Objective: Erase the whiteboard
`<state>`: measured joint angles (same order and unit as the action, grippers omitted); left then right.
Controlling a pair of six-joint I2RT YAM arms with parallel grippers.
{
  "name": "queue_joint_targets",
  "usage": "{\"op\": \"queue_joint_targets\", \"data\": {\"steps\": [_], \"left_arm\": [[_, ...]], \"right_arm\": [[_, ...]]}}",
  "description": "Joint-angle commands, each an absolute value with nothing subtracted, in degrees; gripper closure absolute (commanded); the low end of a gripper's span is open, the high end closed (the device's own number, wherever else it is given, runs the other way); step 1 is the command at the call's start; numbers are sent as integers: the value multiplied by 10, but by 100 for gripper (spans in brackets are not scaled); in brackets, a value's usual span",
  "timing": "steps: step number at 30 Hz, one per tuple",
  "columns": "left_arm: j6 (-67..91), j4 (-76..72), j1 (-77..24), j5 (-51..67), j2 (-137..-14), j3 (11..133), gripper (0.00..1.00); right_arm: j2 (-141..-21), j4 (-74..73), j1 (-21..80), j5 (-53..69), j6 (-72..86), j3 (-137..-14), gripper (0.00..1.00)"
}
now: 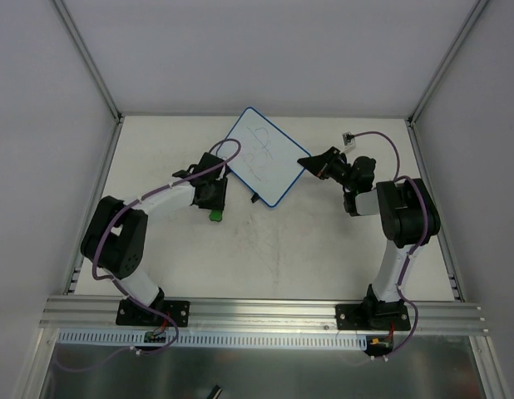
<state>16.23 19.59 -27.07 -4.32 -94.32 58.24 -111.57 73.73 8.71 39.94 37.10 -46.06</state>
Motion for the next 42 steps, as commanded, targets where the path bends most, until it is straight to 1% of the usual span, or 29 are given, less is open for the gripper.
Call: {"op": "queue_joint_targets", "data": {"steps": [1, 2, 3, 6, 10, 13, 18, 22, 25, 28, 32, 35, 42], "left_arm": [[178, 189, -277, -34, -916, 648, 92], [179, 189, -275, -34, -918, 662, 98], [180, 188, -274, -36, -925, 691, 100], [195, 188, -258, -27, -945, 756, 100], [239, 187, -208, 70, -993, 848, 100], [283, 186, -165, 118, -1045, 928, 100], [315, 181, -143, 129, -1131, 1067, 100], [315, 173, -142, 148, -1188, 1138, 100], [313, 127, -143, 203, -1222, 1145, 100], [322, 81, -144, 220, -1250, 1147, 100], [295, 64, -145, 181, -1247, 1123, 100], [273, 32, -146, 156, -1225, 1068, 100], [267, -18, -149, 139, -1230, 1037, 100]], "right_arm": [[-1117, 810, 92, 418, 374, -481, 100], [-1115, 810, 91, 418, 374, -478, 100], [-1114, 810, 91, 417, 374, -478, 100], [-1113, 809, 91, 420, 374, -478, 100], [-1113, 810, 91, 424, 374, -479, 100], [-1113, 810, 91, 425, 374, -478, 100], [-1109, 818, 92, 426, 373, -474, 100], [-1115, 818, 93, 429, 380, -482, 100], [-1118, 817, 94, 433, 385, -485, 100], [-1116, 817, 94, 433, 384, -483, 100], [-1117, 817, 94, 435, 385, -482, 100], [-1117, 817, 94, 433, 386, -482, 100], [-1122, 817, 93, 429, 395, -483, 100]]}}
